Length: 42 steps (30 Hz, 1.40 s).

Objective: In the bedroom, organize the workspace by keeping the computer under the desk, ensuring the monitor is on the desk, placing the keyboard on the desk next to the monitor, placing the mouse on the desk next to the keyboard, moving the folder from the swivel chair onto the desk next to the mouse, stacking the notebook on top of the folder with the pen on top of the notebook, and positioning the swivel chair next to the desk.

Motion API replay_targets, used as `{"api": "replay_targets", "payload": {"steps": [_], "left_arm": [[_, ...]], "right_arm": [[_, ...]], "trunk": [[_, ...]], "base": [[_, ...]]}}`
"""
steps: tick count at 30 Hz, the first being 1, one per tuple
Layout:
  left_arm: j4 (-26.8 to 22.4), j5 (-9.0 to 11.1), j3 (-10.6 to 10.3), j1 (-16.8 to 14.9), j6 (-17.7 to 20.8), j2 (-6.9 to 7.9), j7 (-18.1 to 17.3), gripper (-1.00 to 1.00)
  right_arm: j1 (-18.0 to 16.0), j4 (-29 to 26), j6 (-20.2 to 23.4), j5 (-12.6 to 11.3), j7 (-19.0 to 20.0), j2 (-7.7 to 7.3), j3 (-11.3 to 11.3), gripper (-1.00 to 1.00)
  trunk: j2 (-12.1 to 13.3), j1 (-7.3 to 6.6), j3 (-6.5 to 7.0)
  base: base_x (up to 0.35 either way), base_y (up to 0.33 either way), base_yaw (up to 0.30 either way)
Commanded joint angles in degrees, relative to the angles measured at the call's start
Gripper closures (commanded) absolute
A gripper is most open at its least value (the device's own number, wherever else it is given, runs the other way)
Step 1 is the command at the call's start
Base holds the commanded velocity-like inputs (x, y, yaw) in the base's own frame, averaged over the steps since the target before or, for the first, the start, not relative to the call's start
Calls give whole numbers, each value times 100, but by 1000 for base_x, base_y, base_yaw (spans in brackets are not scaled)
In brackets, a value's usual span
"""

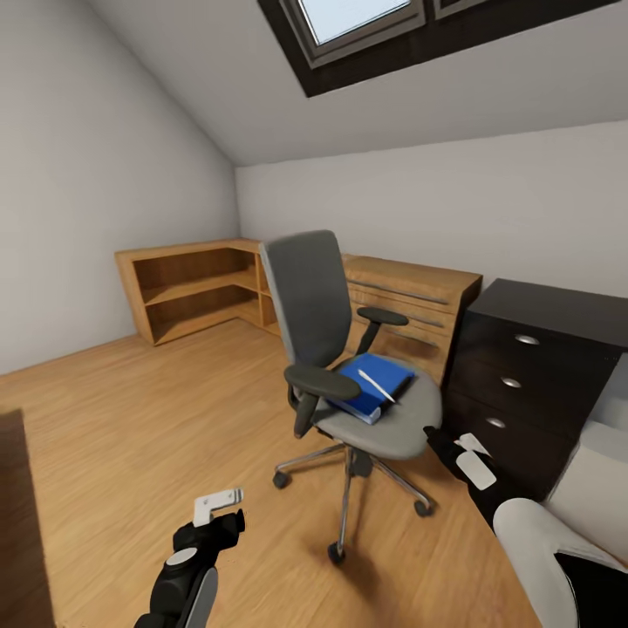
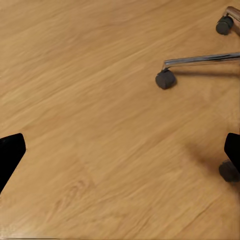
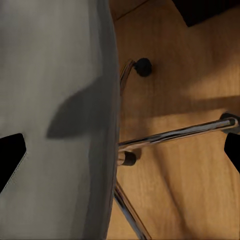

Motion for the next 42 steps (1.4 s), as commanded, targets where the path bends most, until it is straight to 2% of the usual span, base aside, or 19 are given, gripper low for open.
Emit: {"api": "replay_targets", "payload": {"steps": [1, 13, 25, 37, 42], "left_arm": [[7, 59, -10, -5, 14, 1, 53, -100], [12, 59, -10, -6, 14, 1, 53, -100], [12, 59, -10, -6, 15, 1, 44, -100], [13, 66, -10, -7, 23, 0, 44, -100], [20, 64, -19, -5, 23, -6, 44, -100]], "right_arm": [[4, 167, 31, -87, -26, 2, 30, -100], [4, 167, 31, -87, -26, 2, 31, -100], [4, 179, 27, -87, -20, 12, 36, -100], [4, 299, -21, -52, -8, 513, 47, -100], [4, 380, -21, -44, -8, 529, 59, -100]], "trunk": [[-1, 0, -7], [-1, 0, -7], [-1, 0, -7], [-1, 0, -7], [-1, 0, -7]], "base": [[17, 0, 251], [-33, 0, 248], [-229, 0, 11], [-5, 0, 0], [1, 0, 0]]}}
